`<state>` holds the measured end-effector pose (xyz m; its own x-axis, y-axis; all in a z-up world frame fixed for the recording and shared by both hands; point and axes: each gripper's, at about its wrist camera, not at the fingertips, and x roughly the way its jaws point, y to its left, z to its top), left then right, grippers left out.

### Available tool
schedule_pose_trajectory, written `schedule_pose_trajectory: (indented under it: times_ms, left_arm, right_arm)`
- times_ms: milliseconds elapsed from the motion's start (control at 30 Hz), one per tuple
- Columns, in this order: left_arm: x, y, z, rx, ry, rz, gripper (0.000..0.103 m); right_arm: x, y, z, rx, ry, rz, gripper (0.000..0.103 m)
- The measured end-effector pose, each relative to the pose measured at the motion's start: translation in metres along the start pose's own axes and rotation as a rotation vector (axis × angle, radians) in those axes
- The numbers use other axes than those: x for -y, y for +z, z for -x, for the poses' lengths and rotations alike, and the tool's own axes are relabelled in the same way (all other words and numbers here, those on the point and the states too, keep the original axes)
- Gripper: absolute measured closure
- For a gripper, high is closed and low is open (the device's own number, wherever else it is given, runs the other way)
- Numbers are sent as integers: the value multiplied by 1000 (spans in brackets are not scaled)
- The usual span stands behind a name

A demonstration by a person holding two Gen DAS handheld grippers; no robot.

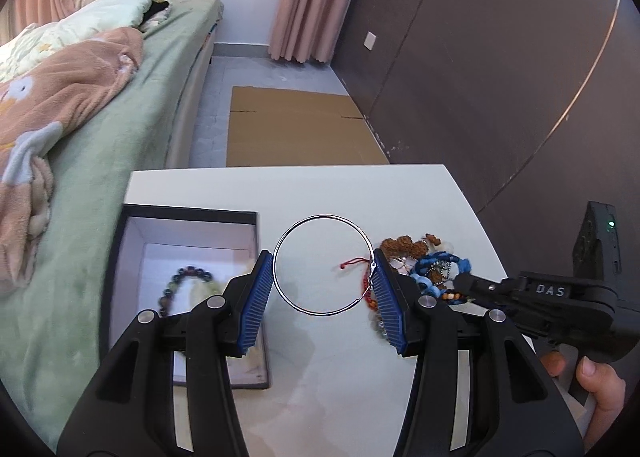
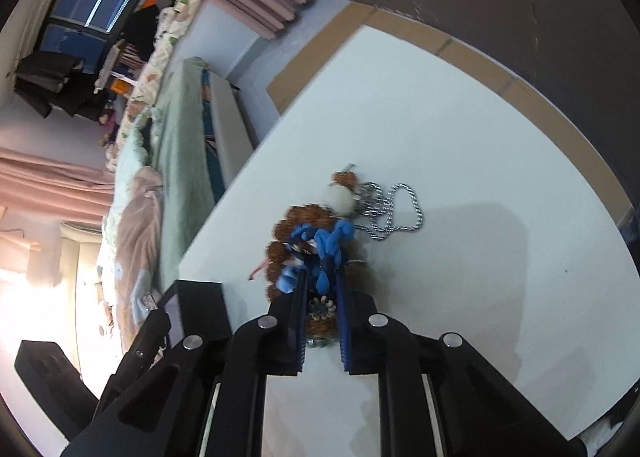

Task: Organize jewelry
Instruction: 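Carry the blue bracelet into the black box and open the right tool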

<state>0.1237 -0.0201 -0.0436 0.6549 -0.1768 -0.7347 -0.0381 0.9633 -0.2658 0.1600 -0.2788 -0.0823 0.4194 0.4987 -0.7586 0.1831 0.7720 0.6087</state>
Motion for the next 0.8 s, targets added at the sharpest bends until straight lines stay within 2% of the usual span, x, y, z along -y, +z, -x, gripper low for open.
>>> schedule_pose_trajectory:
  times_ms: [133, 467, 533, 600, 800]
  left_arm:
    - [-12, 0, 12, 17, 7, 16, 53]
    - [-46, 4, 36, 35, 34, 63, 52]
    - [-54, 5, 39, 30, 41, 79, 46]
    - [-60, 5, 43, 43, 50, 91, 21]
    - [-77, 8, 55, 69, 63, 128, 18]
  right_arm:
    - [-14, -5, 15, 55, 34, 56, 90]
    - [-52, -26, 26, 107, 182, 127, 90]
    - [-62, -31, 26, 116, 212, 144, 90]
    - [-71, -36, 26, 124, 248, 164, 90]
    - [-101, -52, 20, 119, 346, 226, 90]
